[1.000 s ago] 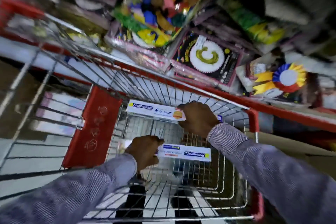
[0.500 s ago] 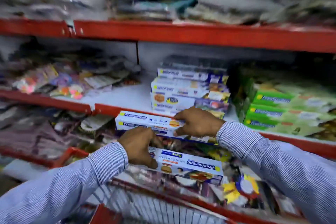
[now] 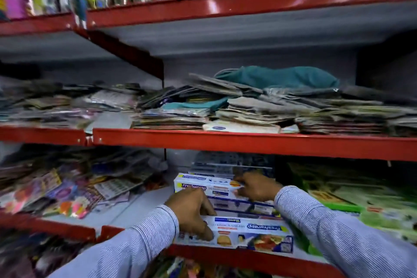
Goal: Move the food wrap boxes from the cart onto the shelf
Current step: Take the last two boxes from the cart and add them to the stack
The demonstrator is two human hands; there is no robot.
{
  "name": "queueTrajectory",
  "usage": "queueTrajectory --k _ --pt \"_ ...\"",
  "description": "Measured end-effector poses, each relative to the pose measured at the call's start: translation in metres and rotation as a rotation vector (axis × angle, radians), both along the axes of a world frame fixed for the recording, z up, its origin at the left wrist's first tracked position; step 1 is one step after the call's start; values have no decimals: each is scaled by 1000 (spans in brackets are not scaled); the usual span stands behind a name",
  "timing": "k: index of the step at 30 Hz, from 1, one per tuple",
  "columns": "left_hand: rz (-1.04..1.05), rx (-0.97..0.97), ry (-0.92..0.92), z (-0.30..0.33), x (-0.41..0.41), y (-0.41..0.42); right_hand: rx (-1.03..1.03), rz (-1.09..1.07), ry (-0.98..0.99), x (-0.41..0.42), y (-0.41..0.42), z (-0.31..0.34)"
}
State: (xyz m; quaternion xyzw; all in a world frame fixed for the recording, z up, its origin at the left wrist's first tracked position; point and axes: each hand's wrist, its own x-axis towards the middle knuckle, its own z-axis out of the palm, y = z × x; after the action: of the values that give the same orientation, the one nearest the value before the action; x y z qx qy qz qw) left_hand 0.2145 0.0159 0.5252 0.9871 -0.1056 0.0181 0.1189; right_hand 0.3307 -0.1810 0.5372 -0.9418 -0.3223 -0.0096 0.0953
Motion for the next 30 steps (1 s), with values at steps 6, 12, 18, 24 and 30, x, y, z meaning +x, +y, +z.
queueTrajectory --k 6,12,18,24,30 --pt "26 -21 -7 4 33 5 45 -57 8 44 13 -11" --pt "55 -4 -13 10 65 17 59 -76 -90 73 17 -24" --pt "67 -62 -19 12 99 24 145 -71 45 90 4 -16" --pt "53 -114 -72 6 131 19 208 -109 51 82 -19 -2" --pt "40 -91 -308 -21 142 11 241 -106 -129 64 -35 -19"
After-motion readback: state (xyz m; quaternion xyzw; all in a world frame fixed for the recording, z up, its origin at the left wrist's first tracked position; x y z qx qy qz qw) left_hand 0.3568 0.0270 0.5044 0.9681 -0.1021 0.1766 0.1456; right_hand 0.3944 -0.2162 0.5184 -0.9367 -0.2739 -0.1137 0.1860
